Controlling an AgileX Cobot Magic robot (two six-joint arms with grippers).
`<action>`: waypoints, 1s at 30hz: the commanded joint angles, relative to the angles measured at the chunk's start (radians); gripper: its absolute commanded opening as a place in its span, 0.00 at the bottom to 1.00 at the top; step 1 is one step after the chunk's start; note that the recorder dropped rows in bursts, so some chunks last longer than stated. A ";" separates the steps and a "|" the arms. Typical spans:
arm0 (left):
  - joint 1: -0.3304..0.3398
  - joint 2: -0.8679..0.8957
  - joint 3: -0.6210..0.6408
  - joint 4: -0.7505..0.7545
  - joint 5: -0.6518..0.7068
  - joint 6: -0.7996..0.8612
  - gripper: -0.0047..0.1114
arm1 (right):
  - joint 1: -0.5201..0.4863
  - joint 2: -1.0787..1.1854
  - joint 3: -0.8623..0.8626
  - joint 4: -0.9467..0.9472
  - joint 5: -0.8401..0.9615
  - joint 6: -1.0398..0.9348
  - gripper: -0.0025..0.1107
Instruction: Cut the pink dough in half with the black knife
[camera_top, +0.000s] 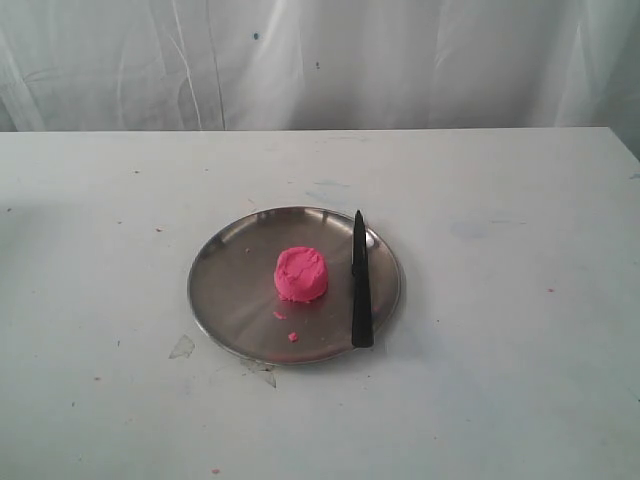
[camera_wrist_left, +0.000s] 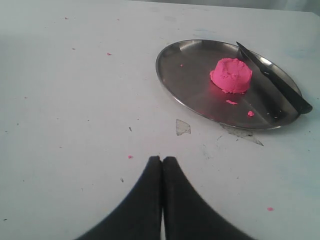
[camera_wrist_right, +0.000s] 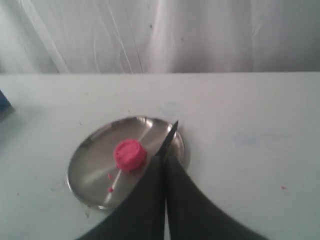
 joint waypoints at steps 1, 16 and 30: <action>0.003 -0.005 0.005 -0.001 -0.001 -0.005 0.04 | 0.004 0.178 -0.058 0.010 0.054 -0.120 0.02; 0.003 -0.005 0.005 -0.001 -0.001 -0.005 0.04 | -0.131 0.676 -0.044 0.665 0.035 -0.587 0.09; 0.003 -0.005 0.005 -0.001 -0.001 -0.005 0.04 | -0.257 1.096 0.004 1.251 0.148 -1.113 0.48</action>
